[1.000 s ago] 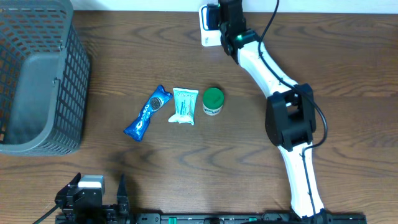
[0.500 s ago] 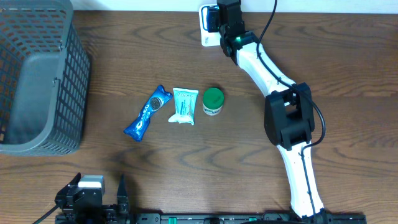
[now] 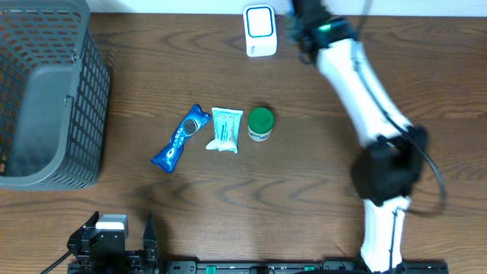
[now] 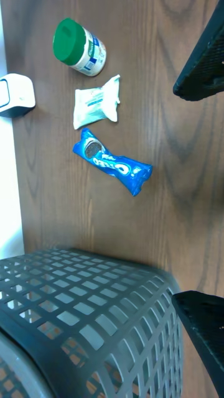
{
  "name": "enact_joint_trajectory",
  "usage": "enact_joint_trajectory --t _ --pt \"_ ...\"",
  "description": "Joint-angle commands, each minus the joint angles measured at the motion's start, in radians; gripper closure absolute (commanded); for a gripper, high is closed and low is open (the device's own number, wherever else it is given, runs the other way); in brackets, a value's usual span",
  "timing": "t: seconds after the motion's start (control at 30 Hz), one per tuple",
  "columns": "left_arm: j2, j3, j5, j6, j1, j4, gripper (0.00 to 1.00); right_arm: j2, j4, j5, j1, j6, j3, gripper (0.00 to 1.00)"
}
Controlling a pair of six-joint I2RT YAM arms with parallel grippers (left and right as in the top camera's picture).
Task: Scan the item barcode
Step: 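Hold the orange pack in front of the scanner window, then move the orange pack to the right table edge and release it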
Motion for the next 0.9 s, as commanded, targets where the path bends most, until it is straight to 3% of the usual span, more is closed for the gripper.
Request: enact_joint_trajectory --t 0.0,0.2,0.3,0.43,0.57,0.67,0.8,0.87 --pt "-0.006 0.000 0.013 0.010 0.003 -0.003 0.02 -0.116 -0.207 0.156 -0.094 0.066 0.012 0.57" --pt "-0.006 0.000 0.013 0.010 0.003 -0.003 0.02 -0.145 -0.634 0.200 -0.313 0.270 0.009 0.68" --pt "-0.007 0.000 0.013 0.010 0.003 -0.003 0.02 -0.140 -0.696 0.242 -0.444 0.362 -0.021 0.67" --pt "-0.006 0.000 0.013 0.010 0.003 -0.003 0.02 -0.138 -0.613 0.217 -0.623 0.462 -0.119 0.63" --pt "-0.006 0.000 0.013 0.010 0.003 -0.003 0.02 -0.138 -0.449 0.159 -0.750 0.469 -0.274 0.60" --pt "-0.006 0.000 0.013 0.010 0.003 -0.003 0.02 -0.138 -0.278 0.138 -0.819 0.468 -0.419 0.50" --pt "-0.006 0.000 0.013 0.010 0.003 -0.003 0.02 -0.138 -0.161 0.140 -0.885 0.468 -0.529 0.46" --pt "-0.006 0.000 0.013 0.010 0.003 -0.003 0.02 -0.138 -0.153 0.133 -0.909 0.468 -0.528 0.21"
